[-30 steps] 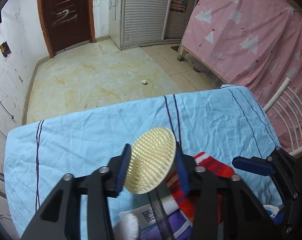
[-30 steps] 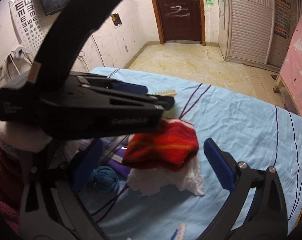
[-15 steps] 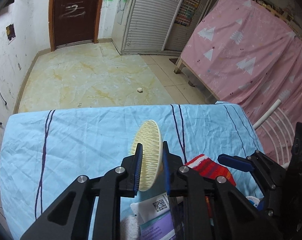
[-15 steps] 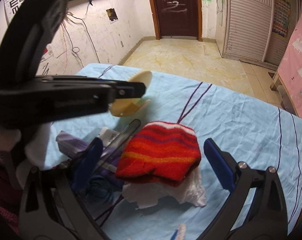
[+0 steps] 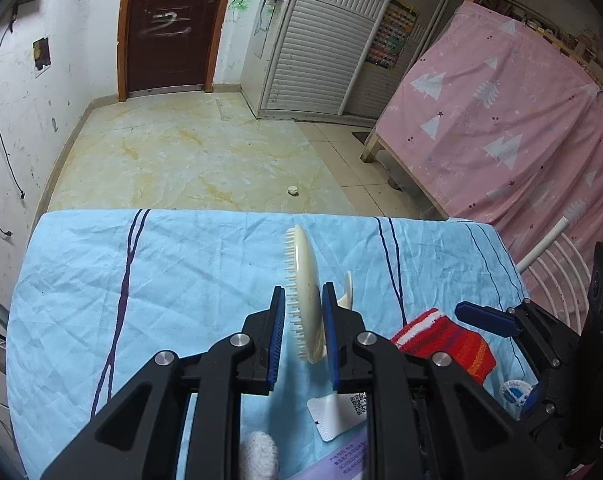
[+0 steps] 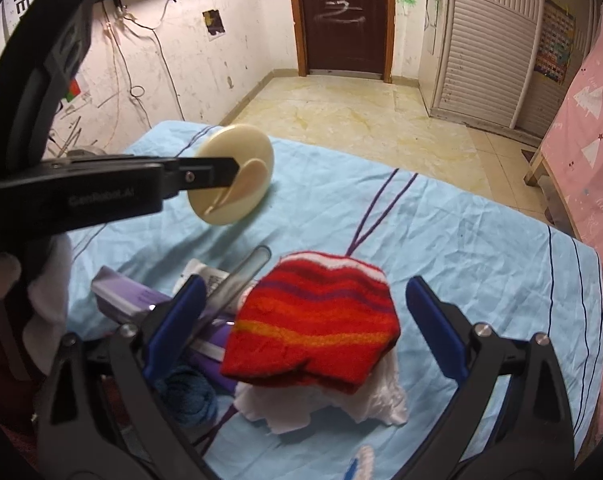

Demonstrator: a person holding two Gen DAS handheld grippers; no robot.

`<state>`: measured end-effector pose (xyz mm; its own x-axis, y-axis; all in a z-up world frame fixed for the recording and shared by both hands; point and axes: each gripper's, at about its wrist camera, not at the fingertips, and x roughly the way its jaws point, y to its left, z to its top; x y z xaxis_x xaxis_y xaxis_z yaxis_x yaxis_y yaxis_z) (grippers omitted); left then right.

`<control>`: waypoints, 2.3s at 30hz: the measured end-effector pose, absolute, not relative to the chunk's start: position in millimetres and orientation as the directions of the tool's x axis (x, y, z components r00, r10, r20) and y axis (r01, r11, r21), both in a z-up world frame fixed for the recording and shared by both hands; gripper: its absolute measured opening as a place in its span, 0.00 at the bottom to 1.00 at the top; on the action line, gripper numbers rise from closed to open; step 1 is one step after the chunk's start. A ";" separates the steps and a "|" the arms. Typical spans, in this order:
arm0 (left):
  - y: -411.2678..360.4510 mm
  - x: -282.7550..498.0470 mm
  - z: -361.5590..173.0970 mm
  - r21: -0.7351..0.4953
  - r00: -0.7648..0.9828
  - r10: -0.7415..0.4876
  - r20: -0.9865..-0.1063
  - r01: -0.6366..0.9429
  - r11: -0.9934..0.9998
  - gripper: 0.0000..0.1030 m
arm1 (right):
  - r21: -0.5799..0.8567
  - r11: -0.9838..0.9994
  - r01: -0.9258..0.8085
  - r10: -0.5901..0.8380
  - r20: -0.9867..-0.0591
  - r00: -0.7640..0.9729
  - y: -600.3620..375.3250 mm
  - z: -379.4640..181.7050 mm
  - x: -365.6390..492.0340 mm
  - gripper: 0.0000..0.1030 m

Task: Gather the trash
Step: 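Grasp the red striped knit item with the right tool while the left tool holds the brush, then carry the brush and knit item over the yellow bucket and open both tools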

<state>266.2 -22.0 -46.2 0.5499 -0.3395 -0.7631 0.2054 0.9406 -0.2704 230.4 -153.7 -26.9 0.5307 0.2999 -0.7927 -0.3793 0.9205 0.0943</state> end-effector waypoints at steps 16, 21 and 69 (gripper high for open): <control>-14.4 256.9 -35.5 -0.292 0.600 -0.347 -0.721 0.191 0.937 0.01 | 0.147 0.925 -0.351 0.336 -0.750 0.570 -168.4 -16.8 222.9 0.28; -15.7 247.2 -23.1 -0.279 0.623 -0.342 -0.703 0.200 0.939 0.01 | 0.176 0.922 -0.344 0.359 -0.719 0.595 -173.0 -5.2 216.6 0.29; -236.0 136.9 35.4 -0.064 0.624 -0.409 -0.666 0.499 0.864 0.01 | 0.368 0.929 -0.043 0.241 -0.513 0.824 -402.9 23.7 107.0 0.29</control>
